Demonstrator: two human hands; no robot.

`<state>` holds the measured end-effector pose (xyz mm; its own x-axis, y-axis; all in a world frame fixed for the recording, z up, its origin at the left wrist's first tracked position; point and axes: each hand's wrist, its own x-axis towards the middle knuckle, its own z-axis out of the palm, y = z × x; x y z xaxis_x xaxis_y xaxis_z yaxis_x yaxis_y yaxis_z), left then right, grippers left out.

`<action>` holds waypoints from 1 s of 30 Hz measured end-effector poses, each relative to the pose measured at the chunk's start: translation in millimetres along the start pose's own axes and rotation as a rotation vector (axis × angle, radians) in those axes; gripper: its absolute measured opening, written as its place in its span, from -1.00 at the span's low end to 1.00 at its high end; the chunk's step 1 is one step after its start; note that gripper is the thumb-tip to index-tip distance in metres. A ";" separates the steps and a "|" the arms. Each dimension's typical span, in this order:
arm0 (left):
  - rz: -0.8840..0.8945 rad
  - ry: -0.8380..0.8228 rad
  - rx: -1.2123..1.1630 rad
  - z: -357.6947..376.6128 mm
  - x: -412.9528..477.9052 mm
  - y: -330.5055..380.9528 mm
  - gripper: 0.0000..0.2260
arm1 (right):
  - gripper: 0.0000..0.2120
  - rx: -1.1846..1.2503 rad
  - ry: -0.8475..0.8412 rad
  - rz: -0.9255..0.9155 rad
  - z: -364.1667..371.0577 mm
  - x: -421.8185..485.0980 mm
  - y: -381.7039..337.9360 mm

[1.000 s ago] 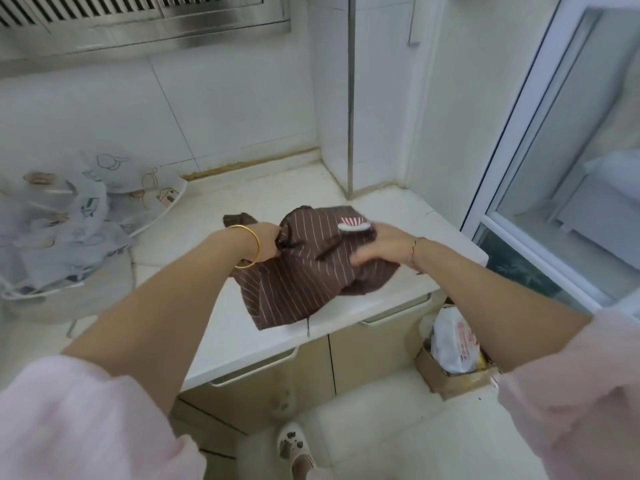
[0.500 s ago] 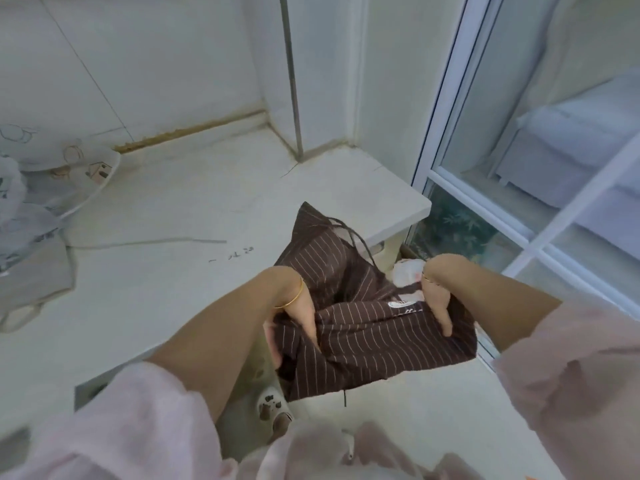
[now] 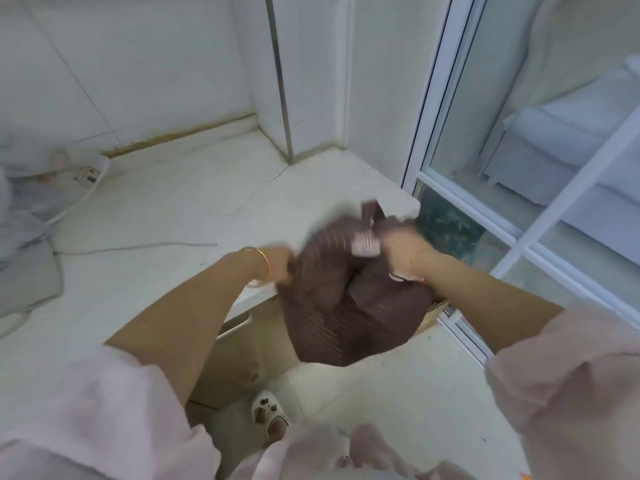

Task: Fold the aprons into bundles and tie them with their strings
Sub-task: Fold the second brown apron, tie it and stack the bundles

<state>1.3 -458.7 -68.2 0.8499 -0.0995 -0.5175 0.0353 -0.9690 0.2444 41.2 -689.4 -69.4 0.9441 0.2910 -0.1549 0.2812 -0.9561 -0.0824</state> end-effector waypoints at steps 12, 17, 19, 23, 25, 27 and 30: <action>-0.037 0.762 0.108 -20.9 11.6 -29.2 -0.81 | -0.74 0.287 0.390 0.213 5.9 24.1 7.8; -0.055 -0.287 0.416 12.7 4.4 -42.5 -0.78 | -0.81 -0.114 -0.651 0.074 48.9 -1.0 13.4; -0.073 0.000 0.303 5.6 7.9 -49.9 -0.74 | -0.69 0.085 -0.435 0.078 46.1 16.7 14.3; -0.195 0.317 -0.107 -20.9 5.2 -59.5 -0.75 | -0.68 0.723 -0.228 0.194 27.3 35.8 6.8; -0.216 0.338 -0.218 -26.5 0.5 -61.4 -0.75 | -0.75 1.065 -0.318 0.260 25.7 36.0 8.4; -0.202 0.283 -0.202 -27.4 -2.3 -65.1 -0.71 | -0.77 1.394 -0.488 0.307 26.2 34.4 11.9; -0.235 0.246 -0.162 -30.4 -7.7 -71.8 -0.55 | -0.78 1.499 -0.437 0.330 26.4 38.2 15.2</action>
<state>8.2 -381.5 -56.8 0.9088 0.1980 -0.3672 0.3106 -0.9088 0.2786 77.0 -691.9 -102.6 0.7327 0.3268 -0.5970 -0.5811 -0.1563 -0.7987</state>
